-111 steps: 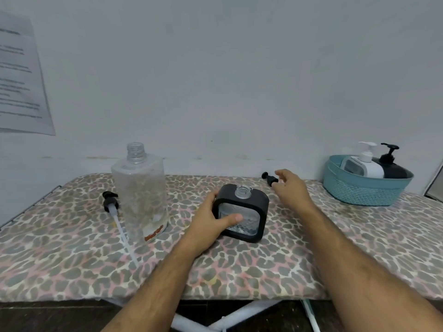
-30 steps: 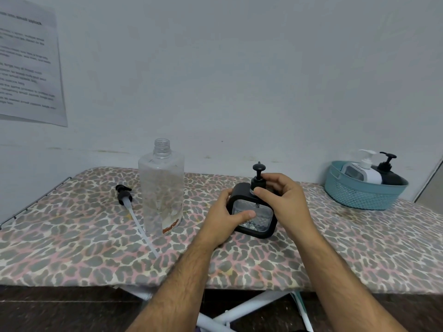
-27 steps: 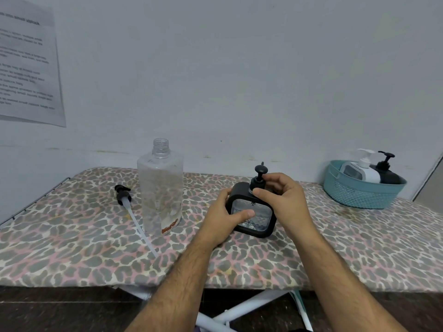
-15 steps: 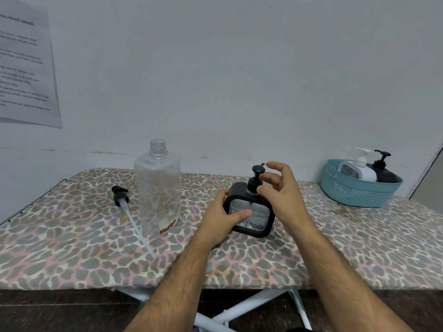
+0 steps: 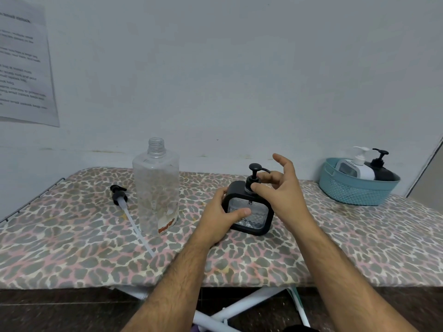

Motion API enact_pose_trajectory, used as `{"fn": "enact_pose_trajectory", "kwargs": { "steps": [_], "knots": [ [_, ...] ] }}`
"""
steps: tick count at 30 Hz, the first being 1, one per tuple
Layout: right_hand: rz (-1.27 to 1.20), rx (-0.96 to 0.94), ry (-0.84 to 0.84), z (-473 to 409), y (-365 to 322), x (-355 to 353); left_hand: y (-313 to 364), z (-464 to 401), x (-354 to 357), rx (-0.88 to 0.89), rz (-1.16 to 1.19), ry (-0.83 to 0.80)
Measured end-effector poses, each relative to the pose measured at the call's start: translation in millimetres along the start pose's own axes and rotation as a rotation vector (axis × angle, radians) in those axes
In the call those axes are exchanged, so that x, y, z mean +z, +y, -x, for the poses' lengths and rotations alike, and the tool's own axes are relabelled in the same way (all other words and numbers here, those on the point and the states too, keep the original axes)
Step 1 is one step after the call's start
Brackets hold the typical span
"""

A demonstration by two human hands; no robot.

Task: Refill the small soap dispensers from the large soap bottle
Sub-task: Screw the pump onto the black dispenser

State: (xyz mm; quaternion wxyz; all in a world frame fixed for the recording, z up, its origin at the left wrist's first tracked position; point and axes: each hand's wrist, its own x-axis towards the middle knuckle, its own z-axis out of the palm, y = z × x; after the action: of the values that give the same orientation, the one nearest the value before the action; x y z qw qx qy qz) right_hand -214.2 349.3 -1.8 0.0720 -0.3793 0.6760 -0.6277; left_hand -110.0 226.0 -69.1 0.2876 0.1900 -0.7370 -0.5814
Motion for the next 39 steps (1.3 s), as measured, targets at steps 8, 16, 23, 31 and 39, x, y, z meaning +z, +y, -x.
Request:
{"fn": "enact_pose_trajectory", "kwargs": {
  "steps": [8, 16, 23, 31, 39],
  "knots": [
    [-0.018, 0.018, -0.03, 0.9, -3.5, 0.2, 0.7, 0.2, -0.4, 0.001, -0.021, 0.0],
    [-0.059, 0.028, -0.012, 0.0, -2.3, 1.0, 1.4, 0.9, -0.4, -0.003, -0.019, -0.001],
    [-0.048, 0.019, -0.007, 0.4, -4.5, 0.5, 2.7, 1.3, -0.3, 0.005, -0.022, 0.004],
    [-0.043, 0.014, -0.052, -0.6, -2.5, -3.9, 2.9, 2.3, 0.7, 0.009, -0.006, 0.002],
    [-0.008, 0.027, -0.067, -2.6, -3.0, -4.1, 3.7, 2.6, 1.0, 0.011, 0.002, 0.001]
  ]
}}
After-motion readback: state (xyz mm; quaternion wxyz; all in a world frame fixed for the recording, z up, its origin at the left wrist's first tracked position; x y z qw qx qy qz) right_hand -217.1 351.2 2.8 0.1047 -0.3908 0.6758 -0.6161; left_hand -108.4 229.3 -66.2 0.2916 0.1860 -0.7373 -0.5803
